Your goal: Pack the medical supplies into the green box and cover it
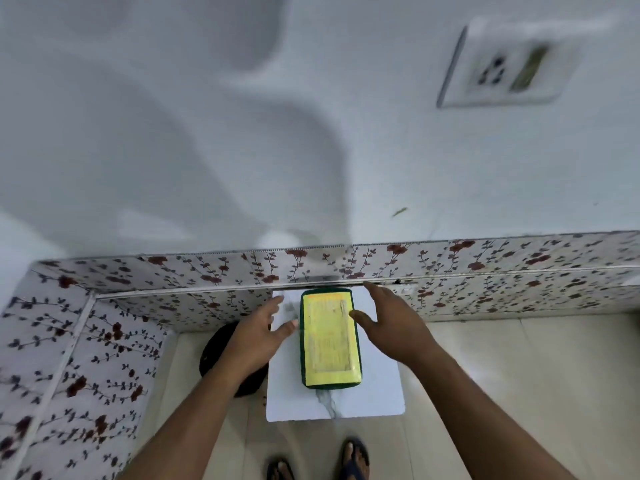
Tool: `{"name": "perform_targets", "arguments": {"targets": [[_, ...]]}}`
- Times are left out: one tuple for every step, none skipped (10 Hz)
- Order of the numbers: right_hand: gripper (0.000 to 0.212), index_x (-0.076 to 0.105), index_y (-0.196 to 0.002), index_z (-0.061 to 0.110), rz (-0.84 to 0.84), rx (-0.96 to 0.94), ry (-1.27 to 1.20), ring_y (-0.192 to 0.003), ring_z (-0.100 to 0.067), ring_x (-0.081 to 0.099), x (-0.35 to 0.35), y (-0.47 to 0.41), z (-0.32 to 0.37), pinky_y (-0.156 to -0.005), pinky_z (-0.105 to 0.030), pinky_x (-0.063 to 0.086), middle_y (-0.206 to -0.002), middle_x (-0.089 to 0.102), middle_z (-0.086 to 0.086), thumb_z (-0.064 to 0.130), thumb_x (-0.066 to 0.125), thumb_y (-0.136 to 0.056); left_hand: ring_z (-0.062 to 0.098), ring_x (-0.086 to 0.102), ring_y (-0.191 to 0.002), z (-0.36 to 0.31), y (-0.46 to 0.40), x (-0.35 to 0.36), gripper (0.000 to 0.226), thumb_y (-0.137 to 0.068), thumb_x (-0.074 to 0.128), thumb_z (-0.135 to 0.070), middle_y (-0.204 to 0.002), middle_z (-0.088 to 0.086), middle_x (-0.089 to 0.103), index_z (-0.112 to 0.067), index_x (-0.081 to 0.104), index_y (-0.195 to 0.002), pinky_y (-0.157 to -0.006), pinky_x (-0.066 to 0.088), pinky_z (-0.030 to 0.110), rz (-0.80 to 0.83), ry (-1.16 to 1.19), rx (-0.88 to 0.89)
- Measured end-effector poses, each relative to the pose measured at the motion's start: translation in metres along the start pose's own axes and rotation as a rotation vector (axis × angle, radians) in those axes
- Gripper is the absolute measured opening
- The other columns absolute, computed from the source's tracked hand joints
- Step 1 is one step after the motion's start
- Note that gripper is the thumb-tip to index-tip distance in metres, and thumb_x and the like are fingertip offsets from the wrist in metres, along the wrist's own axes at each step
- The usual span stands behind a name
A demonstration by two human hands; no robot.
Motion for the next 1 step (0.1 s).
{"name": "perform_targets", "arguments": {"targets": [[0.069, 0.028, -0.153, 0.018, -0.089, -0.102, 0.063, -0.140, -0.026, 0.039, -0.0581, 0.0178, 0.0449, -0.110, -0.037, 0.035, -0.155, 0.041, -0.006, 0.052, 0.046, -0.096, 0.017, 0.051, -0.128, -0.0591, 0.0326, -0.0427, 0.064, -0.085, 0.066, -0.046, -0.145, -0.001, 0.050, -0.035, 0.040, -0.143, -0.102, 0.040, 0.034, -0.080, -0.069, 0.112]]}}
Point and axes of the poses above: each hand's wrist, its own y-axis away from the middle knuckle, its own x-axis out of the palm, z = x × y, the point moved 6 cm from there along -y, towards the middle knuckle
